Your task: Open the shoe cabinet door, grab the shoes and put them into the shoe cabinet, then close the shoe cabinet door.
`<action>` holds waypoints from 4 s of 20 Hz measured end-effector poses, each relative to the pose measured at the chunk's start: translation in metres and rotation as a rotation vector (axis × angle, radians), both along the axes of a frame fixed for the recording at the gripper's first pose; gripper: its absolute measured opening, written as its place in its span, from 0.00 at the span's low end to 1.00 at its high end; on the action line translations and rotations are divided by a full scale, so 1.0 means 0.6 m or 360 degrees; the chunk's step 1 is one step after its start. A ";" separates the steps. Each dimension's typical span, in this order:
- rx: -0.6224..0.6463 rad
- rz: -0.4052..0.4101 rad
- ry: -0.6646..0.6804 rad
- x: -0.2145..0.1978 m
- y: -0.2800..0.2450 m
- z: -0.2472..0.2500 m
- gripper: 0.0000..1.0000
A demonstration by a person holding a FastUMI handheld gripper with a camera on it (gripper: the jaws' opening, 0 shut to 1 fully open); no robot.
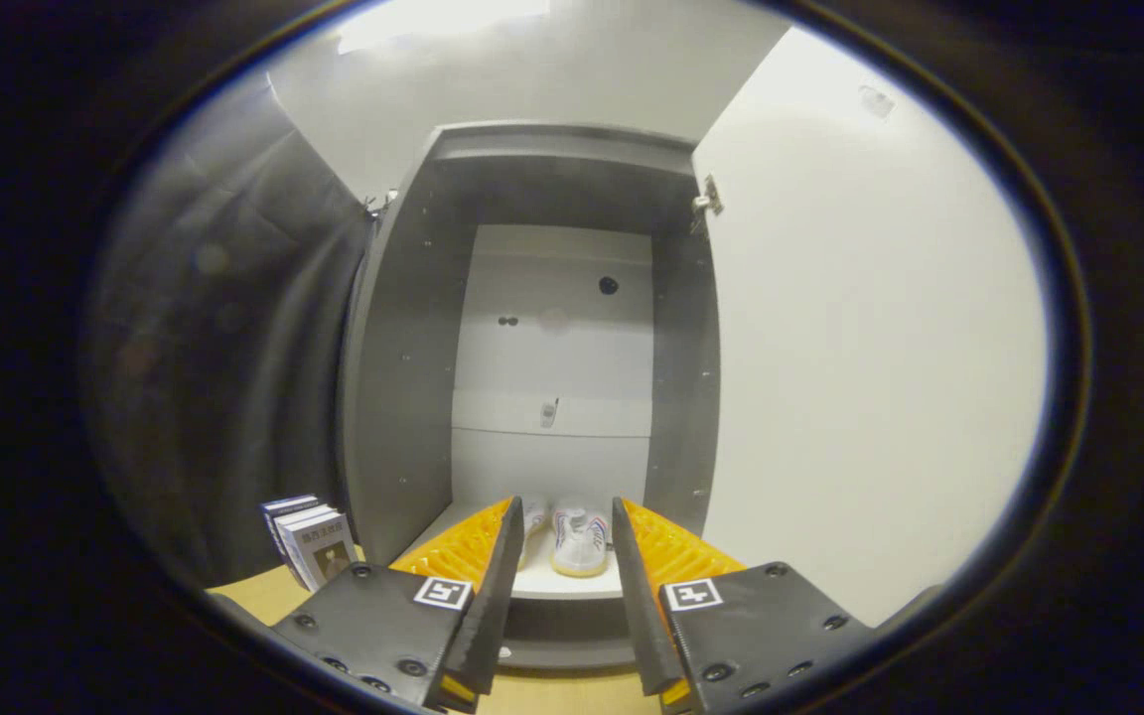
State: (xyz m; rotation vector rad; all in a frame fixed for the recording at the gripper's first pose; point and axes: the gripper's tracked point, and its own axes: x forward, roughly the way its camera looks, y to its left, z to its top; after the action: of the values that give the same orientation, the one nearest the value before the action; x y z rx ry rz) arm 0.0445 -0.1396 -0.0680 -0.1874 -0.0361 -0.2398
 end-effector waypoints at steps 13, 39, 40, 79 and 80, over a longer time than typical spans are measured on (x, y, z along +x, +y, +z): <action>0.0074 -0.0278 -0.0101 -0.206 -0.015 0.043 0.56; 0.0006 -0.0679 -0.0271 -0.424 -0.295 0.165 0.55; 0.0010 -0.0659 -0.0270 -0.421 -0.302 0.167 0.55; 0.0327 -0.0344 -0.0189 -0.346 -0.257 0.116 0.54; 0.0327 -0.0332 -0.0186 -0.343 -0.247 0.114 0.54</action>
State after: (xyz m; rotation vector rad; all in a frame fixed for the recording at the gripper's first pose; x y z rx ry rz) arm -0.1615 -0.2880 0.0005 0.0286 -0.1079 -0.4599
